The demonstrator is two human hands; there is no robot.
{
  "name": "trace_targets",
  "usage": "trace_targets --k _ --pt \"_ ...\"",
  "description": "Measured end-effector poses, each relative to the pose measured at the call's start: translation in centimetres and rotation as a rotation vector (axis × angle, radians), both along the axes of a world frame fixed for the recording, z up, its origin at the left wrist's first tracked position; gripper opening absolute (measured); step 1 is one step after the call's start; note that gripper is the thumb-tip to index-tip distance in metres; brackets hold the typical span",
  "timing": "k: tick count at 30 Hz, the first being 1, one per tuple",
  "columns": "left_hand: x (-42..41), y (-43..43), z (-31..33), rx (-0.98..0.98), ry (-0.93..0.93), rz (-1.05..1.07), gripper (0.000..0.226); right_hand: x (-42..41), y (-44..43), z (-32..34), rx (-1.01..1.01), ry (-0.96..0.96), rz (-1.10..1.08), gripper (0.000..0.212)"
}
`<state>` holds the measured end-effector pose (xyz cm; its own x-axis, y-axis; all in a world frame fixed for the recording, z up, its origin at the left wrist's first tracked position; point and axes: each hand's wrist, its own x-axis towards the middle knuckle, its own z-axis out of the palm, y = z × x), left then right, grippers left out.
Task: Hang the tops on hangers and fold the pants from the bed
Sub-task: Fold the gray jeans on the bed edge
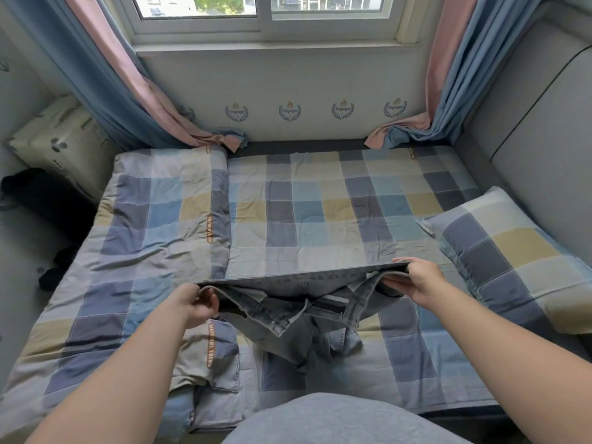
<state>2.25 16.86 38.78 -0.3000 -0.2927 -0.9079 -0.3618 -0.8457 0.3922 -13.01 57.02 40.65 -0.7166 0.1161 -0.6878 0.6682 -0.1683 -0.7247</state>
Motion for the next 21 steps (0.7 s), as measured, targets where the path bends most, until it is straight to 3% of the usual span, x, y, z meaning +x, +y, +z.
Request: trace_targets --k 3,7,9,13,18,21 --pt "-0.5 0.1 0.1 -0.024 0.14 0.03 0.032 -0.4 0.1 -0.1 -0.135 0.009 -0.007 0.031" --pt "-0.8 0.5 -0.2 -0.242 0.183 -0.194 0.016 -0.5 0.2 -0.4 -0.144 0.166 0.166 0.036" --pt "-0.9 1.0 -1.0 -0.476 0.144 -0.268 0.018 -0.2 0.2 -0.4 0.082 0.278 0.288 0.041" --pt "-0.9 1.5 -1.1 -0.942 -0.033 -0.335 0.019 0.1 0.5 1.0 0.72 0.509 0.473 0.03" --pt "-2.9 1.0 2.6 -1.317 -0.185 -0.486 0.026 -1.0 -0.4 4.9 1.094 0.825 0.481 0.018" --pt "-6.2 0.3 6.8 -1.478 -0.184 -0.433 0.034 -3.7 -1.5 9.2 1.22 0.968 0.437 0.007"
